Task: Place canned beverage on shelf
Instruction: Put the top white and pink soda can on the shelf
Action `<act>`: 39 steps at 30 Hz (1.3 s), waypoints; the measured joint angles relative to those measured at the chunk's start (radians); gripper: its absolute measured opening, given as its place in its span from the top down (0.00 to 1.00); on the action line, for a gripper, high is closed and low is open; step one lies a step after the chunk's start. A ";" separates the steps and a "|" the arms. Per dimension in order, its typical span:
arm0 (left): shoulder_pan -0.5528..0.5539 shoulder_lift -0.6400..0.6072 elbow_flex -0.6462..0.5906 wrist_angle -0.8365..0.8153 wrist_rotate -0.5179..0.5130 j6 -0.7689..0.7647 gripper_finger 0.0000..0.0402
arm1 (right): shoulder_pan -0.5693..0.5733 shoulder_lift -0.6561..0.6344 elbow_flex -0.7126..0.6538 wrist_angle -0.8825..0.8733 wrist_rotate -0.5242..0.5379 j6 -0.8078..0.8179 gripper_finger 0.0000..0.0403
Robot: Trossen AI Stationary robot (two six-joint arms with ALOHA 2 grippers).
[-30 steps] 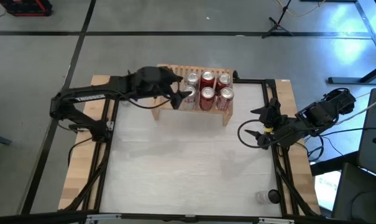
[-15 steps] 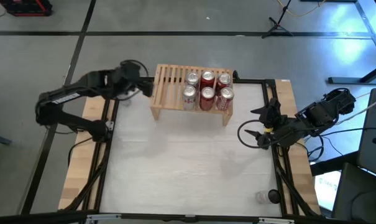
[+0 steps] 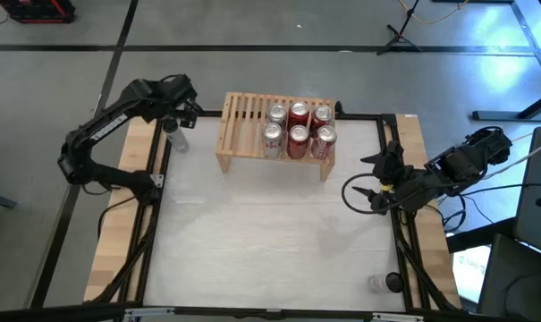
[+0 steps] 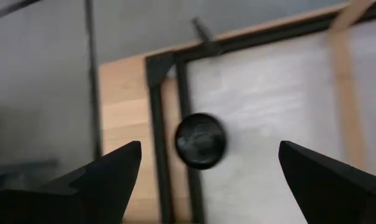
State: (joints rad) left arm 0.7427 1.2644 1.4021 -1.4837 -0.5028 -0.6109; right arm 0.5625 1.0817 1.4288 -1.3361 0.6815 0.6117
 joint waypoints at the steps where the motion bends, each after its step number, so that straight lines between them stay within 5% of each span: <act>1: 0.019 0.014 0.000 -0.009 0.001 0.013 0.08 | 0.000 0.000 0.000 0.000 0.000 0.000 0.07; 15: 0.201 0.171 0.000 -0.009 0.168 0.232 0.08 | 0.000 0.000 0.000 0.000 0.009 -0.015 0.07; 39: 0.208 0.359 -0.056 -0.067 0.142 0.290 0.08 | 0.000 0.000 0.000 -0.019 0.033 -0.019 0.07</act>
State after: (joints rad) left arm 0.9508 1.6235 1.3459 -1.5509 -0.3609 -0.3213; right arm 0.5625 1.0817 1.4288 -1.3546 0.7140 0.5930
